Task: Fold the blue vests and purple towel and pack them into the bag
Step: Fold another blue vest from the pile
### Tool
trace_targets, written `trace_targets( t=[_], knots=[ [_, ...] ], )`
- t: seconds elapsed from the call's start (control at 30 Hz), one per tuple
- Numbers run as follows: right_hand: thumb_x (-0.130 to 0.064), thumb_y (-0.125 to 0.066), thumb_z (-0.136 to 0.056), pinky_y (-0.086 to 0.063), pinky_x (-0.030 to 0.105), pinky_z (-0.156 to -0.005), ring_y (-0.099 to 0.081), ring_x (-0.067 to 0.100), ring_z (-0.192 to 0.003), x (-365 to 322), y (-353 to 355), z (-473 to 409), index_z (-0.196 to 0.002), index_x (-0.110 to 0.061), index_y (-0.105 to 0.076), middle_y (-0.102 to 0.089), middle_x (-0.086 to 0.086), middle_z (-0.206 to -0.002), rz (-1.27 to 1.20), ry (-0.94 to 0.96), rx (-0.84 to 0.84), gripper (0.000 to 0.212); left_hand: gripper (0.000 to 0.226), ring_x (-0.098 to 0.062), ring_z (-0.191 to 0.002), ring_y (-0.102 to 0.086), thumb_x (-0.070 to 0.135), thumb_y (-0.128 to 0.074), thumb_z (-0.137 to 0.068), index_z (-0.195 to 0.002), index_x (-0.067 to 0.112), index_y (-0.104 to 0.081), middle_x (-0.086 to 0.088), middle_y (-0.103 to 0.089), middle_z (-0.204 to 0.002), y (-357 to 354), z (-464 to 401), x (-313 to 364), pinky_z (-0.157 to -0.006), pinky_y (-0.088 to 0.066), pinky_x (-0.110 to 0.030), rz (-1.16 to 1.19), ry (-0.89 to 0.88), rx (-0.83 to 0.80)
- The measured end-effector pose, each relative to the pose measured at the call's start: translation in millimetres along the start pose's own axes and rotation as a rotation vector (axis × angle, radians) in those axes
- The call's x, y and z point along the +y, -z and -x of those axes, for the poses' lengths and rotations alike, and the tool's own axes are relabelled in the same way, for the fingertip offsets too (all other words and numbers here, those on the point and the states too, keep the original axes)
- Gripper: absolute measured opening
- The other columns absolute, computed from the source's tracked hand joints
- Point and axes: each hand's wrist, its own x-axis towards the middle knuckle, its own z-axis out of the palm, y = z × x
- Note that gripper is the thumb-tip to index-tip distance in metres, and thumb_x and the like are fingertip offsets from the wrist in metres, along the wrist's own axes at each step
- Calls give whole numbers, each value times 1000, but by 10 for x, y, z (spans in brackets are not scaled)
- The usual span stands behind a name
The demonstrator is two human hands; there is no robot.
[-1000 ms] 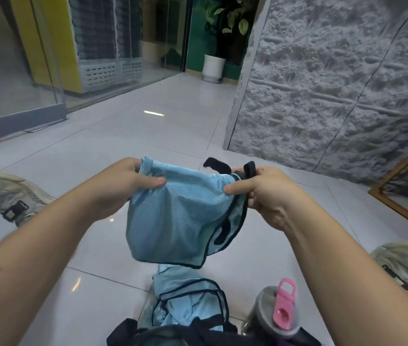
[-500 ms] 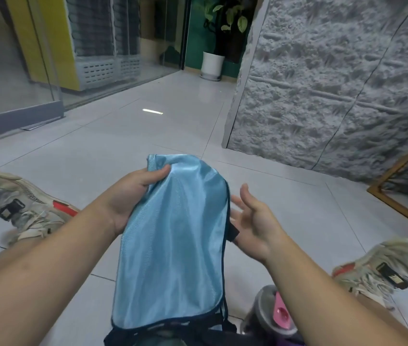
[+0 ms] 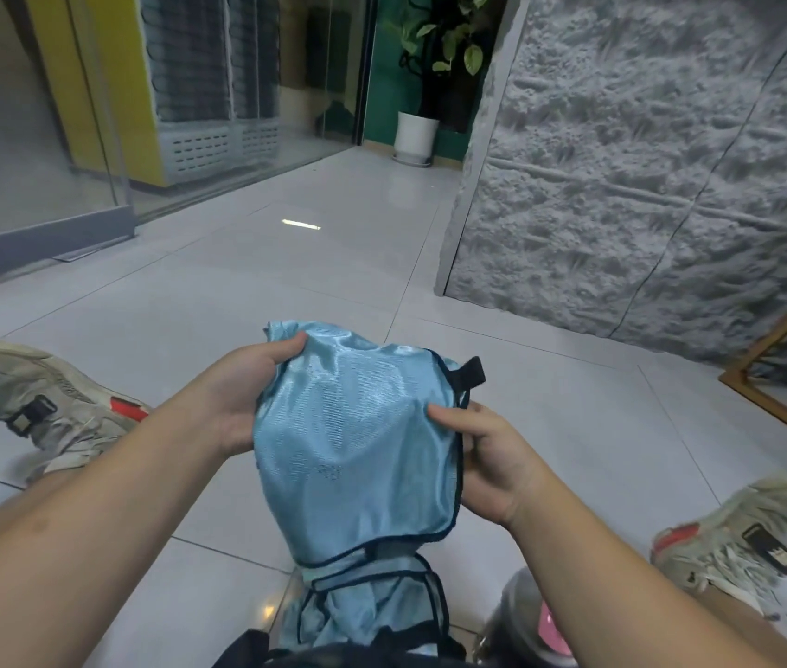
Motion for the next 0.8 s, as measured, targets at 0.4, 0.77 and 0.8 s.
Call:
trace_targets(
  t=[0.4, 0.77, 0.8],
  knots=[
    [-22, -73, -80, -57, 37, -92, -77, 23, -101, -8, -228, 38, -103, -8, -84, -78, 12, -115, 63, -63, 93, 29, 48, -33, -114, -71, 39, -57, -96, -127, 5, -71, -16, -70, -130, -59, 162, -26, -92, -61, -49, 191, -16, -277],
    [-23, -106, -38, -63, 38, -85, -76, 28, -101, 95, -254, -4, -109, -7, -81, -77, 15, -115, -73, 27, -14, 78, 43, -25, -95, -77, 45, -55, -96, -106, 12, -82, -7, -78, -107, -126, 269, -59, -86, -62, -38, 178, -72, -301],
    [-24, -107, -36, -62, 38, -87, -75, 28, -103, 116, -269, -17, -111, -8, -80, -77, 14, -116, -79, 38, -20, 81, 43, -23, -93, -77, 45, -55, -95, -104, 12, -82, -6, -78, -105, -132, 282, -52, -83, -63, -36, 181, -63, -306]
  ],
)
